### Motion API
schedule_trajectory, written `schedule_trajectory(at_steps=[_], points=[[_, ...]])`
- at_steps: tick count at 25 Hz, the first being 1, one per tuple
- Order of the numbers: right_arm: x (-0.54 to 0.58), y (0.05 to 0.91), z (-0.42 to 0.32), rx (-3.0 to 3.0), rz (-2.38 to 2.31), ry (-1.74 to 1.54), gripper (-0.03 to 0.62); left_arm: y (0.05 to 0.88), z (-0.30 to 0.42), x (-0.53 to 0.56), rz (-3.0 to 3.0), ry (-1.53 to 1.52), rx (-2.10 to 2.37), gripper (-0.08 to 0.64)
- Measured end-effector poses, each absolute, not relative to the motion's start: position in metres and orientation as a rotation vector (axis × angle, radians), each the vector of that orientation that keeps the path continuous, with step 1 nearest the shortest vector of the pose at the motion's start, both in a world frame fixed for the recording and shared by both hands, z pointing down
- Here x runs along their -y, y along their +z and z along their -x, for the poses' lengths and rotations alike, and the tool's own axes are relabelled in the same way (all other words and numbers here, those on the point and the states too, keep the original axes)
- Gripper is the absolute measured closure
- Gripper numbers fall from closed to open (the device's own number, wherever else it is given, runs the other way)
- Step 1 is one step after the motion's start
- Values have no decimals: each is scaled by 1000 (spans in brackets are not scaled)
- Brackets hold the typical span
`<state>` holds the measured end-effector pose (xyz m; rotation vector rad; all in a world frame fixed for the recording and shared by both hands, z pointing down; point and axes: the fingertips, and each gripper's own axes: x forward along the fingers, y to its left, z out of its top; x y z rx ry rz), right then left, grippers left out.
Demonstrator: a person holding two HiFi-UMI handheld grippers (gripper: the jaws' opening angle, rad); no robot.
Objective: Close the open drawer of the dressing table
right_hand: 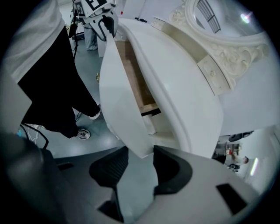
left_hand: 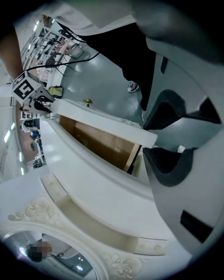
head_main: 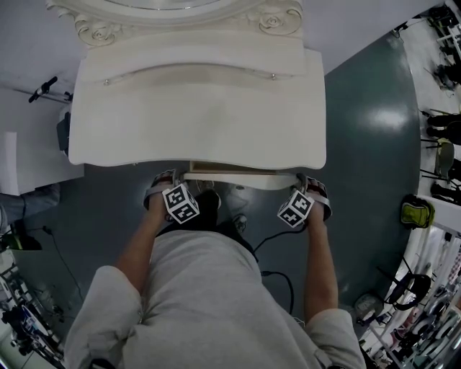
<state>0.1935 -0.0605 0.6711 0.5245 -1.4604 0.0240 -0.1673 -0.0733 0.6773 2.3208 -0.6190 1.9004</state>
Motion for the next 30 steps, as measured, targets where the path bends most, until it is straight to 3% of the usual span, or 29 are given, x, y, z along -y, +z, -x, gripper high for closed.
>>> schedule_trajectory(at_steps=[14,30], points=[[74,665,-200,1458,-826,146,417,676,168,85,-2276,1852,830,431],[88,667,-201,1532,-1094,304,465,674,177,105,-2107,1623,1118,430]])
